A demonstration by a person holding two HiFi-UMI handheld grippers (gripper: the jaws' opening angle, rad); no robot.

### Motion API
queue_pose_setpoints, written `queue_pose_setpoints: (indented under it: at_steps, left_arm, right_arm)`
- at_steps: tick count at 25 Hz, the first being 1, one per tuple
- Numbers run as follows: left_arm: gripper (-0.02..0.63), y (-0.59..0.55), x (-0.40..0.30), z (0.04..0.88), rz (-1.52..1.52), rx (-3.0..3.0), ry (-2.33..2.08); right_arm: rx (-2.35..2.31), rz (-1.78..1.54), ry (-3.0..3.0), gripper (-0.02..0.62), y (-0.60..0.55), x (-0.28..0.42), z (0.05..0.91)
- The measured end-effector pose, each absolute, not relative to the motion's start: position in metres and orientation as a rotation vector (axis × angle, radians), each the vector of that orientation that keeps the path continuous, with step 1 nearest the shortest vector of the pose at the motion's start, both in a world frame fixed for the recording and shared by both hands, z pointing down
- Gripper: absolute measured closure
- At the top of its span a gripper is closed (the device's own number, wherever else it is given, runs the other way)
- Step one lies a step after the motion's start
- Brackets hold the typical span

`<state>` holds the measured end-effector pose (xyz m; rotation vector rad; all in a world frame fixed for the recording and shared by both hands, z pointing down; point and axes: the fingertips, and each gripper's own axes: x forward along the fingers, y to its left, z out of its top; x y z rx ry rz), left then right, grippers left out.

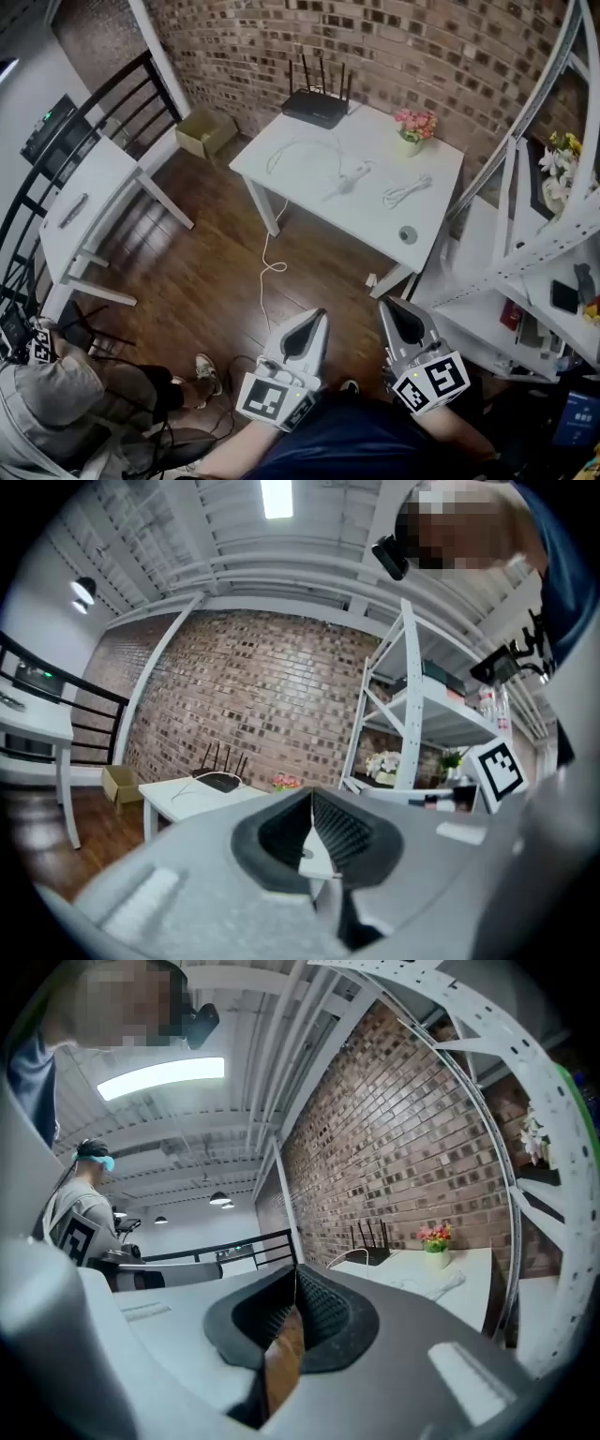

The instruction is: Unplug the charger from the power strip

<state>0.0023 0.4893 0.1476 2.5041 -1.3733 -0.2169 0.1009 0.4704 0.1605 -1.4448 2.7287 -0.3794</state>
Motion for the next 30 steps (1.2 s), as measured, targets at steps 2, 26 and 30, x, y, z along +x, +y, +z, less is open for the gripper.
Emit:
queue_pose_setpoints:
  at_steps: [2,26,30]
  left_arm:
    - [0.598,0.466,-0.014,0.153,-0.212,2.502,-1.362]
    - [0.591,0.278,-0.079,0.206,-0.072,2.404,-1.456]
    - [0.58,0.234,-0.059,0.209,-0.025,2.393,-1.483]
  right_arm:
    - [-1.466,-0.365,2.737,0.583,0.448,0.088,0.162]
    - [-1.655,-0.35,2.796,0.58,0.219,0.076,0.218]
    - [-1.534,-0.409,2.867,0.551,0.182,0.073,0.232]
